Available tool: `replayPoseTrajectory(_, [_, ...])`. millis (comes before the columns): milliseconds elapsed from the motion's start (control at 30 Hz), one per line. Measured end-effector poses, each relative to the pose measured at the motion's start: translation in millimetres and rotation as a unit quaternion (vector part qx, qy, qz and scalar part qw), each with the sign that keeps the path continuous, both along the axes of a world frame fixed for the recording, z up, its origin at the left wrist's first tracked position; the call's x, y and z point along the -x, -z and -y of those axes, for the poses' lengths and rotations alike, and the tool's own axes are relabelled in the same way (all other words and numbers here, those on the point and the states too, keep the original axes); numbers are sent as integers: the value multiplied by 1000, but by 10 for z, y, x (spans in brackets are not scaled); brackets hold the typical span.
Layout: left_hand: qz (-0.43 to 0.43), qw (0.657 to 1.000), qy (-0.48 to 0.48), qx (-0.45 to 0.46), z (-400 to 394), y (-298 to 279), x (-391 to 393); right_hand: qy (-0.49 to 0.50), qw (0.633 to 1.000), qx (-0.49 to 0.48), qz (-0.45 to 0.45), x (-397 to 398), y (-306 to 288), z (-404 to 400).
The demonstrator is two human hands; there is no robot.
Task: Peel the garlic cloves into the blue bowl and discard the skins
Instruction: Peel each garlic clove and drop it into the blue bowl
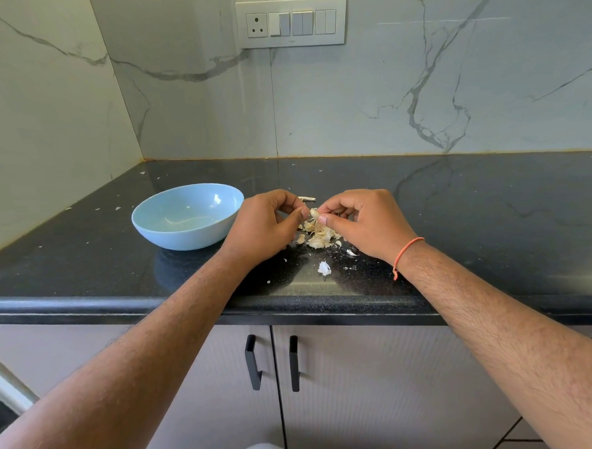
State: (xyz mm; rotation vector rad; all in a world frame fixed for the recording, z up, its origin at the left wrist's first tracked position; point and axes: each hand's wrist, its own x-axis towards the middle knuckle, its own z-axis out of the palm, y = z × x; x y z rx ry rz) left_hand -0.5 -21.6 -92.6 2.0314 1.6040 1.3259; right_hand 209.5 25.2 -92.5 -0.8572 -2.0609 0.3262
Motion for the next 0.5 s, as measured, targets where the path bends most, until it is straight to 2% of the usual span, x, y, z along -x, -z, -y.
replayPoseTrajectory(333, [5,1000,-20,-3,-8,-2,-4,-4,1000,12,-5,3,-18,41])
replayPoseTrajectory(500, [-27,999,-44,-1,-44,22,25,-7,999,30,-18,1,-21,37])
